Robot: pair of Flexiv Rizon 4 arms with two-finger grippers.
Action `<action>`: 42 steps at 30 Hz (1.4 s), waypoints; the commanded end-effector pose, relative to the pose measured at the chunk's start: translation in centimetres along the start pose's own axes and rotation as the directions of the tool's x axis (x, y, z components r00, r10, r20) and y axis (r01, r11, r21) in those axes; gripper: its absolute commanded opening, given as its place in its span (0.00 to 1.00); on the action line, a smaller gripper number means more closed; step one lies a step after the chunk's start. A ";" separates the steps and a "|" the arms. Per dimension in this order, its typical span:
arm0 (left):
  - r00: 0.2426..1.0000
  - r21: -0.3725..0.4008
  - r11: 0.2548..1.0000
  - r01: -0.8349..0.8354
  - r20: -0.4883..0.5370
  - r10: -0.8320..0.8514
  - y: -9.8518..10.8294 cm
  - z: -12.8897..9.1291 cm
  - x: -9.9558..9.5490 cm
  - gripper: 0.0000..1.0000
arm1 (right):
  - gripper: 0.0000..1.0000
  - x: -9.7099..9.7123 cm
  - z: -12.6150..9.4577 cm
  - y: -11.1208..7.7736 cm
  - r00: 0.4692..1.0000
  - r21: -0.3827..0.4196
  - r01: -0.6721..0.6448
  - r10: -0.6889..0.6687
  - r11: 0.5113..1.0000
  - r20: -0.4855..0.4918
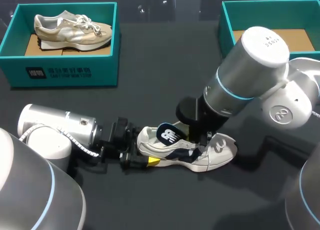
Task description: Take the shoe out of the shoebox, open the shoe tongue, remove and reinsert the insole, then place the shoe into the shoebox
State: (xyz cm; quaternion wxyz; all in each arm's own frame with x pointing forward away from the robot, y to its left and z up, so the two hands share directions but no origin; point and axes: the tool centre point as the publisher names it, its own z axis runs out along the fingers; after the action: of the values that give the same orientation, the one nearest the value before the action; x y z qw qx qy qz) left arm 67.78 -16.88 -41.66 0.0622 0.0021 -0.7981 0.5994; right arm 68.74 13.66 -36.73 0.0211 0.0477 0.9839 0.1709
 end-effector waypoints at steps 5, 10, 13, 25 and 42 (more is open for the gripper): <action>1.000 -0.001 1.000 0.000 0.000 0.000 0.1 0.2 -0.1 0.00 | 0.00 0.7 -1.7 0.2 0.997 -0.085 0.067 -0.064 0.994 0.036; 1.000 -0.001 1.000 0.000 0.000 0.000 0.1 0.2 -0.1 0.00 | 0.00 0.9 -2.8 1.9 0.990 -0.088 0.132 -0.128 0.987 0.052; 1.000 -0.001 1.000 0.000 0.000 0.000 0.1 0.2 -0.1 0.00 | 0.00 1.0 -3.2 2.8 0.986 -0.089 0.163 -0.159 0.983 0.049; 1.000 -0.001 1.000 0.000 0.000 0.000 0.1 0.2 -0.1 0.00 | 0.00 1.4 -3.4 6.7 0.963 -0.084 0.269 -0.270 0.959 0.003; 1.000 -0.001 1.000 0.000 0.000 0.000 0.1 0.2 -0.1 0.00 | 0.09 1.0 -1.5 8.3 0.973 -0.082 0.125 -0.138 0.989 -0.185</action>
State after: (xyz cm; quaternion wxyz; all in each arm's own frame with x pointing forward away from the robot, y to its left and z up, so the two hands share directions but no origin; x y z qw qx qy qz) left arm 67.75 -16.79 -41.77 0.0623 0.0018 -0.7982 0.5992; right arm 68.05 20.44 -32.08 -0.0497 -0.0378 0.9759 0.2092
